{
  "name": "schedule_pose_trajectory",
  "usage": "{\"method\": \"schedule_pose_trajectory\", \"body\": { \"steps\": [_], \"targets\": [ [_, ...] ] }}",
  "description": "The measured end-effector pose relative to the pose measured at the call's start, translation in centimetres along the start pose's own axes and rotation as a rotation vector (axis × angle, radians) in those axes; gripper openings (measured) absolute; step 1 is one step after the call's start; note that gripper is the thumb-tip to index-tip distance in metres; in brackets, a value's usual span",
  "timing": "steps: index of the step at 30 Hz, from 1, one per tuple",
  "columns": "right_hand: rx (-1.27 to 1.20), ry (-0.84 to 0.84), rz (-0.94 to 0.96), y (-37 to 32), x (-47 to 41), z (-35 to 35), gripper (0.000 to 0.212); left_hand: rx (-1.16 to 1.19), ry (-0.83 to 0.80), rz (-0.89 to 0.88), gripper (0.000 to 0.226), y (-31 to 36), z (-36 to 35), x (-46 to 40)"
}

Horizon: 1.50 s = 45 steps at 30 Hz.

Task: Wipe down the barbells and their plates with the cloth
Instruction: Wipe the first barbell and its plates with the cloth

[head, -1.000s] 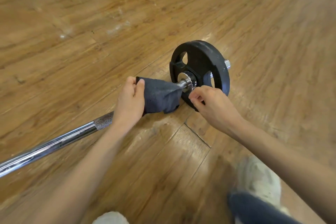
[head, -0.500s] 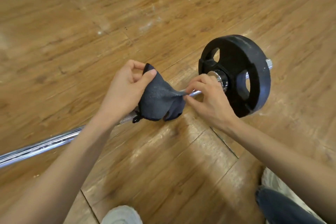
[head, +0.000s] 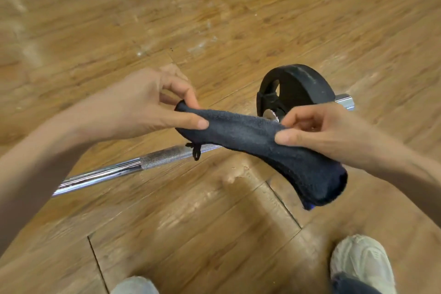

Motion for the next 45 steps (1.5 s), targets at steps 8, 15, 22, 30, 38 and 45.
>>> {"method": "schedule_pose_trajectory", "body": {
  "steps": [8,15,22,30,38,45],
  "targets": [
    [0.006,-0.33,-0.099,4.2,2.1,7.1,0.063,0.401,-0.197,0.059,0.028,3.7,-5.1,-0.5],
    [-0.249,-0.304,-0.167,7.5,1.5,12.2,0.063,0.535,0.058,0.274,0.038,5.1,-6.1,-3.2],
    [-0.523,-0.076,-0.044,6.6,1.7,14.8,0.026,0.342,0.267,0.143,0.015,13.8,-9.5,-8.5],
    [-0.825,-0.176,-0.013,8.7,1.8,13.3,0.05,0.262,-0.067,0.026,0.033,17.6,-18.8,-11.4],
    [-0.763,-0.185,-0.078,12.0,0.6,15.1,0.033,-0.024,0.07,0.072,0.029,14.6,-16.6,-11.9],
    [-0.178,0.235,0.015,10.9,-2.7,17.8,0.036,-0.486,0.13,0.036,0.056,10.7,-17.0,-9.4]
  ]
}}
Point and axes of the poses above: each hand's wrist, its own x-axis away from the middle knuckle, its own z-axis out of the back of the hand, y = z × x, the point moved 7 cm from there along -x, towards the middle knuckle, and after that the axes turned 8 degrees about -z, right-handed, at the moved point
